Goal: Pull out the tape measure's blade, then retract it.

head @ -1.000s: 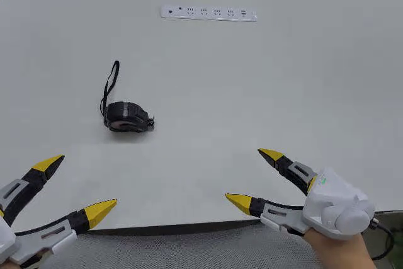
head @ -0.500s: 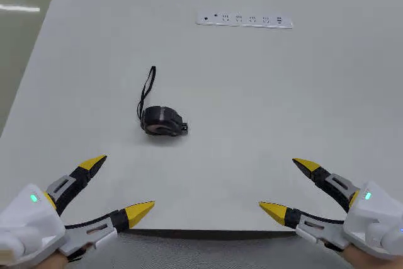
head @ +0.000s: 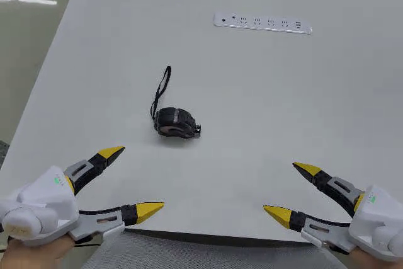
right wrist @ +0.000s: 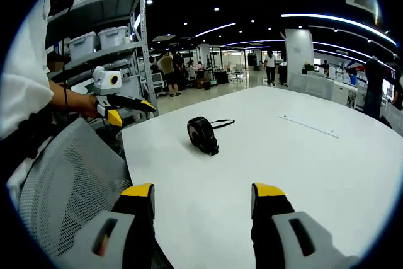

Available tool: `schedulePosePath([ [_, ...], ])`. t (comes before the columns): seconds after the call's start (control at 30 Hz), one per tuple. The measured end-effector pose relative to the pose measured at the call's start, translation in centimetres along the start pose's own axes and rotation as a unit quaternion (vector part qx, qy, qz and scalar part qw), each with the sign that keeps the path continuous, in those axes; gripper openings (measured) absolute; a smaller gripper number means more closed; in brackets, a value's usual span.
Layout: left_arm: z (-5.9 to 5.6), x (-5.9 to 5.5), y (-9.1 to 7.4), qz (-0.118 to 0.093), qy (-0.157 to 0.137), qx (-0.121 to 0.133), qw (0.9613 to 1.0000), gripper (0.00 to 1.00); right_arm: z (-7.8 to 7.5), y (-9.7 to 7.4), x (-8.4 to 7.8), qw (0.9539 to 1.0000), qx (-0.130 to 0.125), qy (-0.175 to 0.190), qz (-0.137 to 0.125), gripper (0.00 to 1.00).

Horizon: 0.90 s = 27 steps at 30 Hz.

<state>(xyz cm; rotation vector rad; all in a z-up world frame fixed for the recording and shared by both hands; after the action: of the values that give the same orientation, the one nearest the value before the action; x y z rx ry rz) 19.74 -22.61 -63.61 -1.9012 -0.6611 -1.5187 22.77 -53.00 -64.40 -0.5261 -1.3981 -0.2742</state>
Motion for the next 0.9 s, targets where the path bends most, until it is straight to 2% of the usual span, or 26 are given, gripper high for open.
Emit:
schedulePosePath([
  [0.33,1.4,0.1,1.6,0.021,0.015,-0.039,0.9989,0.78,-0.8,1.9,0.0,0.9996,0.029,-0.009,0.0,0.62],
  [0.5,2.3,0.4,2.6,0.021,0.018,-0.055,0.9981,0.78,-1.4,3.1,-0.2,0.999,0.043,-0.013,0.003,0.61],
  [0.9,4.2,0.2,4.6,0.041,0.044,-0.097,0.9935,0.78,-2.5,5.5,-0.4,0.9966,0.078,-0.023,0.009,0.6],
])
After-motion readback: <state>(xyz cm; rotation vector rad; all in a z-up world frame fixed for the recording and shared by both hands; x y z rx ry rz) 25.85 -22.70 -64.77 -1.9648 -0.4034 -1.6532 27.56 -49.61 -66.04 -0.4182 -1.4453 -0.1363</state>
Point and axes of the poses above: the centre of the closed fingertips' face, and the gripper's own axes: y roughly forward along the fingers, z roughly to its left, x roughly out of its top, the point moved 5 cm from there along -y, roughly backward along the fingers, and after that the axes turned 14 degrees about -z, right-handed, at the moved point
